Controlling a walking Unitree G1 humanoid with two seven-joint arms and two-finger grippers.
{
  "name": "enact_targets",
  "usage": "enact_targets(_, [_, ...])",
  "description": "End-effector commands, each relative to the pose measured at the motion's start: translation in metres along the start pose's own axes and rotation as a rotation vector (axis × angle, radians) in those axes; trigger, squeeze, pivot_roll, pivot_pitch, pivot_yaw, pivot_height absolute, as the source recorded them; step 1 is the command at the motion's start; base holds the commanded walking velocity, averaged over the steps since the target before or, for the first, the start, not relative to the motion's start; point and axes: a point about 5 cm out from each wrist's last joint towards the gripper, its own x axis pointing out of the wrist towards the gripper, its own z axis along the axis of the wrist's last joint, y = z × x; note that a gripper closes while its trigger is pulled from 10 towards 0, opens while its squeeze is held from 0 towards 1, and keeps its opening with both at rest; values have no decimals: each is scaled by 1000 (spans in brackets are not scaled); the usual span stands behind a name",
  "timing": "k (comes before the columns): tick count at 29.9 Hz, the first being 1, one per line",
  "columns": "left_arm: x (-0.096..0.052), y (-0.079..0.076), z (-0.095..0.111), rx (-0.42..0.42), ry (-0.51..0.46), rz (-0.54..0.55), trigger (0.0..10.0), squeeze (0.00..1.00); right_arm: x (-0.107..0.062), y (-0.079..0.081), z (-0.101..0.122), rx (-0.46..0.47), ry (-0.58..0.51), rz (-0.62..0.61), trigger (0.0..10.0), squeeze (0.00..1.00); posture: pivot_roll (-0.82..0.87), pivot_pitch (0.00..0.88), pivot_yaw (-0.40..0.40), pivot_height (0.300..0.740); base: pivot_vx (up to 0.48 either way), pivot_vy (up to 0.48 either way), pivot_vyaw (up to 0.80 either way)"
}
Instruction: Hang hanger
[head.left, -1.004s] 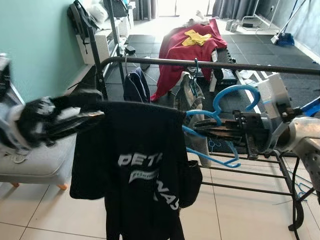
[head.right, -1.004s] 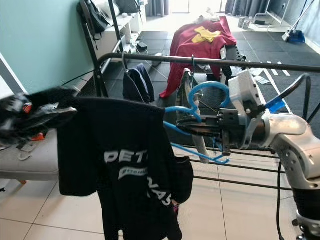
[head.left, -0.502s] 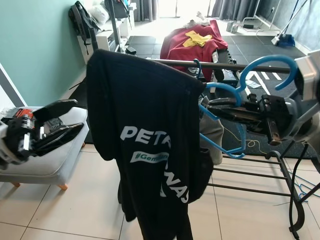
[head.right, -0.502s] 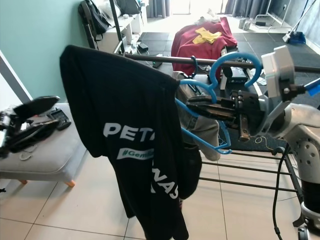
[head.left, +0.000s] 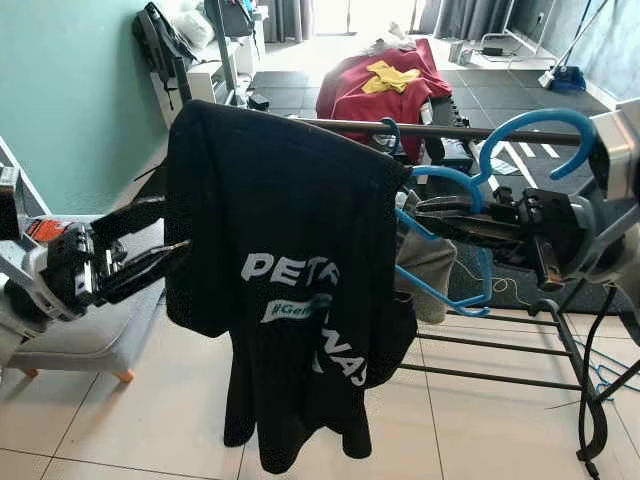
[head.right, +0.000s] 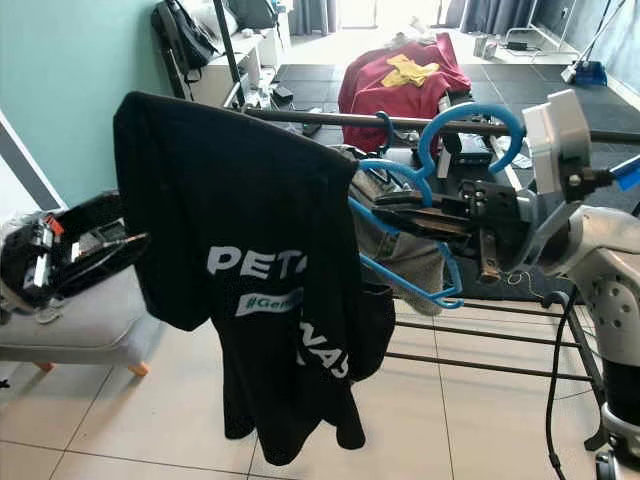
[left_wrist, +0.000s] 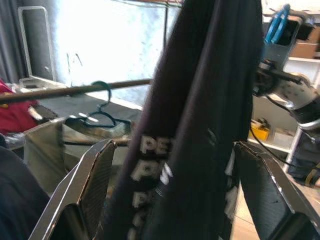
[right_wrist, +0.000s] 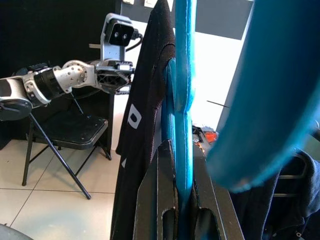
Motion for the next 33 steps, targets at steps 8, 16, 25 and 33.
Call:
enact_targets(8, [13,-12,-15,-54,1,-63,0,0,6,2,8,-24,-35,21,0,0,-153,33,45,740,0,0,0])
enact_targets(16, [29,-16,-24,-89,-71,-55,0,0,9,2,8,-22,-39,22,0,0,-158,34,44,740,0,0,0])
enact_targets(25, [17,-2,-16,-29,-73,67,0,0,4,-3,6,-26,-23,-30,0,0,-155,39,44,740,0,0,0])
enact_targets(33, [-37,43,27,163,-200,540,0,0,-13,-9,-27,31,185,-153,0,0,-149,48,35,740,0,0,0])
